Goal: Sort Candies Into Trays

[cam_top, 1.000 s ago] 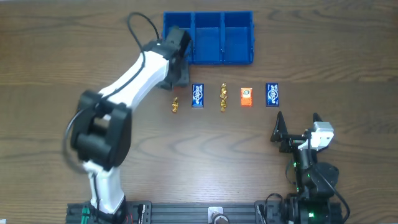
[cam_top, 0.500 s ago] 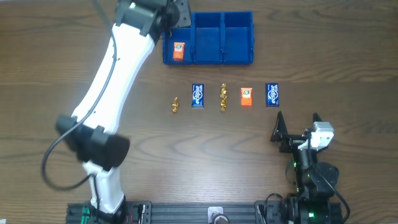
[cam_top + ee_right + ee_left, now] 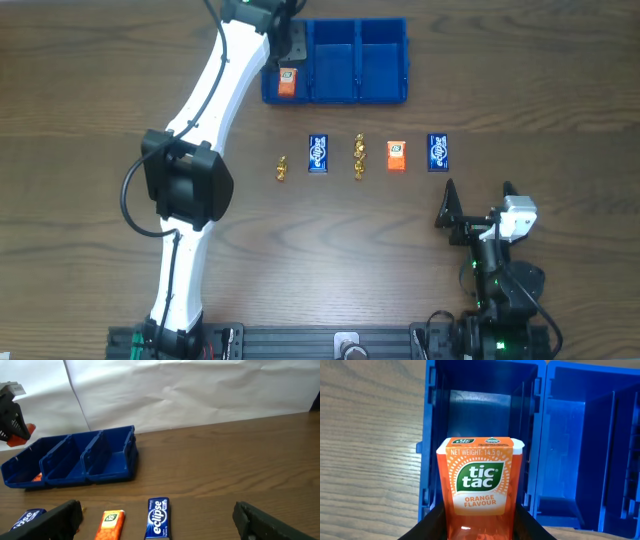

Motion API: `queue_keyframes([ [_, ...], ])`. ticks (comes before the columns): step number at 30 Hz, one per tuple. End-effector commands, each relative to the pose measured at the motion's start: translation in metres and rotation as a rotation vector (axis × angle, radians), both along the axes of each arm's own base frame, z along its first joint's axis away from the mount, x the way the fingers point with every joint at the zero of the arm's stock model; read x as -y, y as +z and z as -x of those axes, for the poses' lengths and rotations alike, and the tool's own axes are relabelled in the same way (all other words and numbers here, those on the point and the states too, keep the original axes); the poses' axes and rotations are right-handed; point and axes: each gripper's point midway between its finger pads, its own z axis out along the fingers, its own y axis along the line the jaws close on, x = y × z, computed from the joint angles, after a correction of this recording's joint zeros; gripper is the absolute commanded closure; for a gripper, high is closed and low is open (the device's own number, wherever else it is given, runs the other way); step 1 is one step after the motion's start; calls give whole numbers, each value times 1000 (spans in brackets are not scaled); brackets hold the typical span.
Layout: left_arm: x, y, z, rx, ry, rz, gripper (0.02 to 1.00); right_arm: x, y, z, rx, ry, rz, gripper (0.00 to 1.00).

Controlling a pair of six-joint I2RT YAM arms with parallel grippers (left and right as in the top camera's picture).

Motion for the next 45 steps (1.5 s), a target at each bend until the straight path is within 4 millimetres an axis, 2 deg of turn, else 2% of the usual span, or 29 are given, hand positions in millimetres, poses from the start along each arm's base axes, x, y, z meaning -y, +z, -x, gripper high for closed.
queue_keyframes([
  [1,1,5,-3,12,-25,6,647,0,0,1,-2,1,-7,3],
  [4,1,3,-3,8,-25,4,623,0,0,1,-2,1,-7,3],
  [6,1,2,-2,3,-25,2,555,0,0,1,-2,1,-7,3],
  [10,-3,0,1,-13,-14,-14,277,0,0,1,-2,1,-7,3],
  [15,0,6,4,-9,21,6,253,0,0,1,-2,1,-7,3],
  [19,46,41,12,64,-24,57,229,0,0,1,-2,1,-7,3],
  [20,64,48,21,71,-25,67,211,0,0,1,-2,1,-7,3],
  [22,91,48,44,42,-24,78,198,0,0,1,-2,1,-7,3],
  [24,117,38,79,-39,-11,76,207,0,0,1,-2,1,-7,3],
  [28,160,8,135,-143,-63,33,189,0,0,1,-2,1,-7,3],
  [33,188,-36,173,-226,-49,-1,91,0,0,1,-2,1,-7,3],
  [37,197,-64,185,-270,-45,-17,95,0,0,1,-2,1,-7,3],
  [45,205,-102,184,-304,-45,-25,106,0,0,1,-2,1,-7,3],
])
